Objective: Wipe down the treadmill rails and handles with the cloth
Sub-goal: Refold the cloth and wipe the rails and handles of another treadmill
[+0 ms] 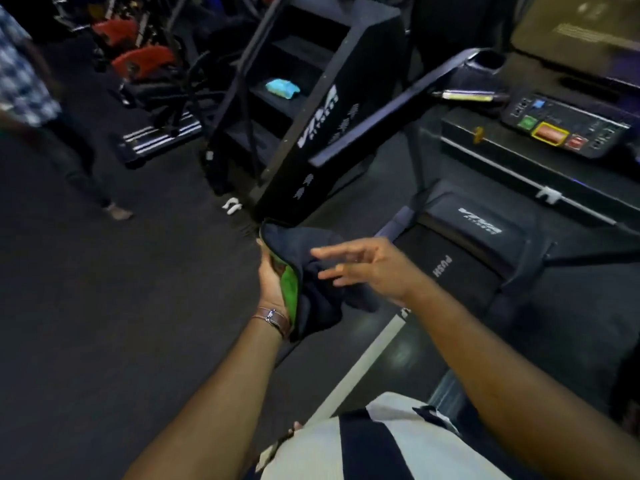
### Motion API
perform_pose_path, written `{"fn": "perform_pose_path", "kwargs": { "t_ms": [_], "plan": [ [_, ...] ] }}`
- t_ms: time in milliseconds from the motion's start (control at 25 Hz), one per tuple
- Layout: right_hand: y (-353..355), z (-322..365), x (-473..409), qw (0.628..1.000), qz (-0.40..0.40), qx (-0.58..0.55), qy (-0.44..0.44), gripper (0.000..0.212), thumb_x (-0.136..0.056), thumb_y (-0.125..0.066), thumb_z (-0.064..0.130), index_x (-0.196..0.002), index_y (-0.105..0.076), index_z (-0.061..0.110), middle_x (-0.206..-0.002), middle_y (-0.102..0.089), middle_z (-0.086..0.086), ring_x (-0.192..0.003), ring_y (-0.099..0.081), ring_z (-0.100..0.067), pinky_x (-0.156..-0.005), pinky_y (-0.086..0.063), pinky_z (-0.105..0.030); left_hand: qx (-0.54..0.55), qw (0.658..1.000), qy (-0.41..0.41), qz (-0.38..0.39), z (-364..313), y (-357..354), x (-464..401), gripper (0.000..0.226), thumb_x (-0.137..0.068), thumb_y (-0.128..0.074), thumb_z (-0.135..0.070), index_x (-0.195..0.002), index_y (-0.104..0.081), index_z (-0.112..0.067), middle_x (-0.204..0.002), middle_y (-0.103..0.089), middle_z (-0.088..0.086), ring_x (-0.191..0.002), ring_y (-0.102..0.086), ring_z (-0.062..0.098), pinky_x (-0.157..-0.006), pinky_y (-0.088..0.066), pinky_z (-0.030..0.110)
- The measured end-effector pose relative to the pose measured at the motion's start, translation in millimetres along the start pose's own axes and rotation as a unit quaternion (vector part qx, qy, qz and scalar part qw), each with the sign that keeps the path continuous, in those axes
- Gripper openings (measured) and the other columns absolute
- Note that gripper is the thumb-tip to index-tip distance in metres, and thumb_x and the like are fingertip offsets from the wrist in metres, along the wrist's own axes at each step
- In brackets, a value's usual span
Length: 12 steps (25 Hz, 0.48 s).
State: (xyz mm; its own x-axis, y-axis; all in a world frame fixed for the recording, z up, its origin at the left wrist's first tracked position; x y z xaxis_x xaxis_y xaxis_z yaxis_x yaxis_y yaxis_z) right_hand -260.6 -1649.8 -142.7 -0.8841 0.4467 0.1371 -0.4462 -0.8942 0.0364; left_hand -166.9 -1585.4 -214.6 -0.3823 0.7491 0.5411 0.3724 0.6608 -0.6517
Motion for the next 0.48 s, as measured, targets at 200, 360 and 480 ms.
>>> {"fn": "perform_pose_path", "kwargs": {
  "t_ms": [200, 360, 480],
  "plan": [
    [141.5, -80.3, 53.9, 0.853, -0.509, 0.013, -0.111, 0.002, -0.089, -0.069, 0.013, -0.087, -0.068, 0.012, -0.072, -0.063, 0.006, -0.068, -0.057, -0.012, -0.068, -0.045, -0.028, 0.045, 0.994, -0.030, 0.098, -20.1, -49.3, -45.7, 0.073, -0.094, -0.025, -0.068, -0.120, -0.069, -0.015, -0.126, -0.065, 0.005, -0.113, -0.063, 0.017, -0.087, -0.048, 0.030],
    [123.9, -203.9, 61.3, 0.802, -0.430, -0.277, -0.308, 0.089, -0.065, -0.059, 0.088, -0.114, -0.067, 0.015, -0.113, -0.063, -0.002, -0.105, -0.060, -0.027, -0.092, -0.046, -0.044, -0.038, 0.974, 0.009, 0.225, 2.9, -118.5, -70.5, 0.078, -0.092, -0.036, -0.066, -0.148, -0.036, -0.012, -0.151, -0.041, 0.011, -0.138, -0.039, 0.027, -0.113, -0.032, 0.040],
    [107.7, -191.0, 55.3, 0.776, -0.364, -0.462, -0.229, 0.087, -0.072, -0.051, 0.087, -0.085, -0.075, 0.004, -0.097, -0.072, -0.016, -0.089, -0.068, -0.030, -0.085, -0.051, -0.042, -0.055, 0.969, 0.025, 0.241, 9.8, -149.6, -83.9, 0.072, -0.094, -0.038, -0.059, -0.147, -0.039, -0.011, -0.149, -0.043, 0.012, -0.137, -0.040, 0.030, -0.117, -0.025, 0.045]
  ]
}}
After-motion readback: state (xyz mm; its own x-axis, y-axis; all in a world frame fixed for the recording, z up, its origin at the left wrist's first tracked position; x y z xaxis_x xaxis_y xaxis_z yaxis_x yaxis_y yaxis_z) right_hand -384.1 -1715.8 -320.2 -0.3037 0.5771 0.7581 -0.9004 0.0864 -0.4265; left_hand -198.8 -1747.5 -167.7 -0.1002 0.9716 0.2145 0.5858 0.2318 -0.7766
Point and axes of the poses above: each hand's wrist, its own x-axis away from the middle knuckle, its own y-axis out of the back of the hand, z = x × y, the point moved 10 cm from there along -x, towards the middle knuckle
